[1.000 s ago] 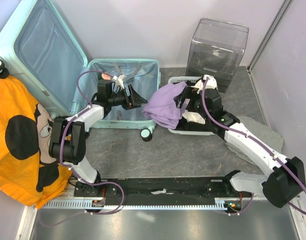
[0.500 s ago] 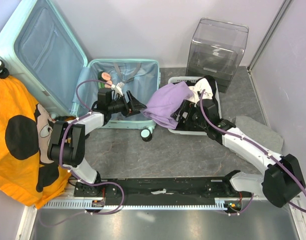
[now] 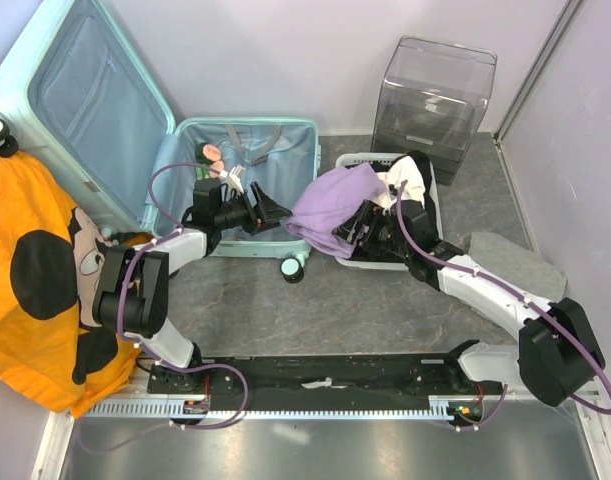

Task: Open, take out, and arrange the luggage
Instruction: Place the clothes in the bin.

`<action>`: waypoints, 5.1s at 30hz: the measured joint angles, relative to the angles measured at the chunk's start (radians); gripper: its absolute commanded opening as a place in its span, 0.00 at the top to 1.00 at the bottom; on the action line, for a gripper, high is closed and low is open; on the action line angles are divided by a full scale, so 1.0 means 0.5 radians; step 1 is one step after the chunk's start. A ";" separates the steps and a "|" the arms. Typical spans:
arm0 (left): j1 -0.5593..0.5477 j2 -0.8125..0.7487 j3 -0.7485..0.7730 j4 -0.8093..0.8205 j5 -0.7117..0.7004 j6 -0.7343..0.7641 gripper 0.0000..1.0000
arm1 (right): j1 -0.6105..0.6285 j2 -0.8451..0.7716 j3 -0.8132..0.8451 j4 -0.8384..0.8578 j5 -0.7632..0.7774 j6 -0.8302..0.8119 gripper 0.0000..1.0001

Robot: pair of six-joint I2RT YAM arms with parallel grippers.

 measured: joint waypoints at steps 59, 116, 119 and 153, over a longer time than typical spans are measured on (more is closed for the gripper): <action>-0.185 -0.066 0.130 0.476 0.079 -0.332 0.98 | -0.184 0.025 0.287 0.182 0.098 -0.291 1.00; -0.677 0.529 0.879 0.503 -0.101 -0.046 0.98 | -1.239 0.077 0.452 -0.068 -0.694 -0.539 1.00; -0.690 0.495 0.818 0.529 -0.063 -0.105 0.98 | -1.239 -0.004 0.444 -0.191 -0.677 -0.552 1.00; -0.455 -0.496 0.602 -0.957 -0.629 0.604 0.07 | -0.735 -0.177 0.595 -0.121 0.057 -0.661 0.17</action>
